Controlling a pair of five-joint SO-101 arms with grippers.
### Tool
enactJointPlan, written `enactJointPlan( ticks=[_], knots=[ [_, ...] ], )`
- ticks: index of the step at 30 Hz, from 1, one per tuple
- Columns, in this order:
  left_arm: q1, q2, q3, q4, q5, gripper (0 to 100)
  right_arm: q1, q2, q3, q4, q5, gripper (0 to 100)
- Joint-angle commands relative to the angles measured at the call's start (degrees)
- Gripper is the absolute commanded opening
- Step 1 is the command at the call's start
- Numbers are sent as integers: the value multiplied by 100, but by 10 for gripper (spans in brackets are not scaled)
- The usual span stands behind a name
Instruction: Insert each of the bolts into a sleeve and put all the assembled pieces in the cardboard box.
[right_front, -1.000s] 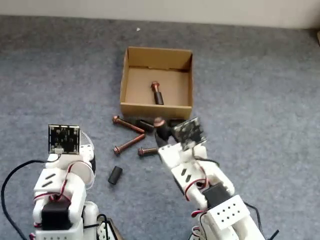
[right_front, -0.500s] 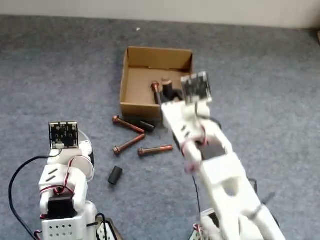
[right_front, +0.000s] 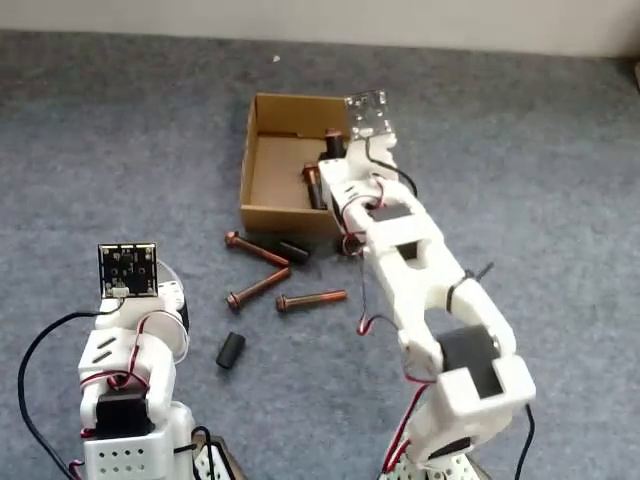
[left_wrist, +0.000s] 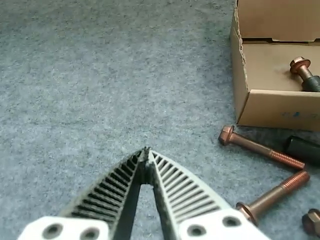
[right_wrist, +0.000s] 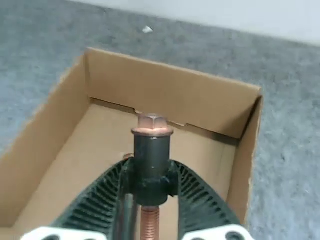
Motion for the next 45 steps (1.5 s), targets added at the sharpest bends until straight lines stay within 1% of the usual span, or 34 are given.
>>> enactJointPlan(
  ticks=[1, 4, 6, 10, 14, 18, 22, 23, 26, 29, 33, 37, 41, 45],
  knots=[
    [-31, -48, -22, -105, -35, 7, 75, 75, -585, 426, -70, 68],
    [-31, -48, -22, -114, -35, 8, 75, 136, -884, 998, -79, 159],
    [-31, -48, -22, -114, -35, 8, 57, 136, -1015, 1262, -62, 189],
    [-31, -48, -22, -114, -35, 8, 57, 110, -1288, 1807, -53, 188],
    [-31, -48, -22, -114, -44, 9, 48, -101, -1736, 3037, -53, 188],
    [-31, -48, -22, -114, -44, 10, -57, -822, -1947, 4312, -44, 188],
    [-31, -48, -13, -114, -44, 10, -409, -1464, -1947, 5174, -26, 188],
    [-31, -48, -13, -114, -44, 10, -541, -1569, -1930, 5323, 132, 188],
    [-31, -40, -13, -114, -44, 10, -945, -1648, -1692, 5771, 993, 188],
    [-40, -40, -13, -114, -44, 10, -1402, -1631, -1244, 5851, 1556, 188],
    [-48, -40, -13, -114, -44, 10, -1771, -1631, -593, 5402, 1802, 188],
    [-48, -40, -13, -114, -44, 10, -1815, -1516, -198, 4708, 1811, 188],
    [-48, -40, -13, -105, -44, 10, -1815, -787, -198, 4655, 1811, 188],
    [-48, -40, -13, -105, -44, 10, -1807, -215, -866, 4681, 2075, 188]
  ],
)
